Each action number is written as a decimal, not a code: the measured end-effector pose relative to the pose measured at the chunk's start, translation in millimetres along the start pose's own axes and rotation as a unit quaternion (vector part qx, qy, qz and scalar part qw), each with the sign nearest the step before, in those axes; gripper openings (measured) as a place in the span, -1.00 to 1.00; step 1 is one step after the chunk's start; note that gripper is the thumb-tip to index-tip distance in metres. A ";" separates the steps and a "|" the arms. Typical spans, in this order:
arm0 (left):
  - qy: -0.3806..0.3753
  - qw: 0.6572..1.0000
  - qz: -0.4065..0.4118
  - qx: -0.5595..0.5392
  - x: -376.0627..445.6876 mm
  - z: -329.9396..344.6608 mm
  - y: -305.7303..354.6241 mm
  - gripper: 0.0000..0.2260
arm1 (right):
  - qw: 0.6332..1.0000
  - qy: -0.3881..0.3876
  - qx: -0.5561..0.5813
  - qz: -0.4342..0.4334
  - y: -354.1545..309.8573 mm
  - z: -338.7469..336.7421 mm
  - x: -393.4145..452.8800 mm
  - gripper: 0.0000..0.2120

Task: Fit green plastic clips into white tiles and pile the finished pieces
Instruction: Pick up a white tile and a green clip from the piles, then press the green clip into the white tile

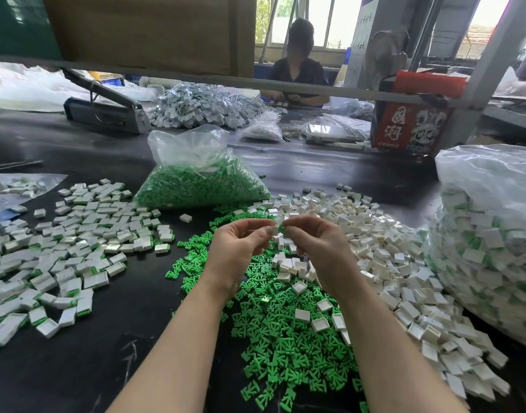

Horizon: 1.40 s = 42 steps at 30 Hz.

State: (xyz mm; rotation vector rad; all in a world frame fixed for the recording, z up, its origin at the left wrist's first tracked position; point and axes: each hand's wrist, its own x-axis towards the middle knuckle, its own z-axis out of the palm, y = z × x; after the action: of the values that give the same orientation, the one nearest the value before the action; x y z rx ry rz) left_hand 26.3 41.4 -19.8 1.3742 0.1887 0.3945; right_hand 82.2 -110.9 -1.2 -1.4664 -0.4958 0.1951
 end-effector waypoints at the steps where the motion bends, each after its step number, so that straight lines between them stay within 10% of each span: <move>1: 0.002 1.000 0.000 0.001 0.2 0.2 0.1 -0.94 | 1.000 0.003 -0.013 -0.007 0.3 0.4 0.3 -0.89; 42: -0.087 0.989 0.008 0.116 1.9 -7.9 -4.6 -0.92 | 0.978 -0.066 -0.198 0.006 2.3 -4.6 1.2 -0.88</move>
State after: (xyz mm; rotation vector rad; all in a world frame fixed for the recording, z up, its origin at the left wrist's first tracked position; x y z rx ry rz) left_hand 26.0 48.8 -25.7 1.6318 0.0805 0.2692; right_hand 85.7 -114.3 -3.3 -1.8533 -0.6602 0.2115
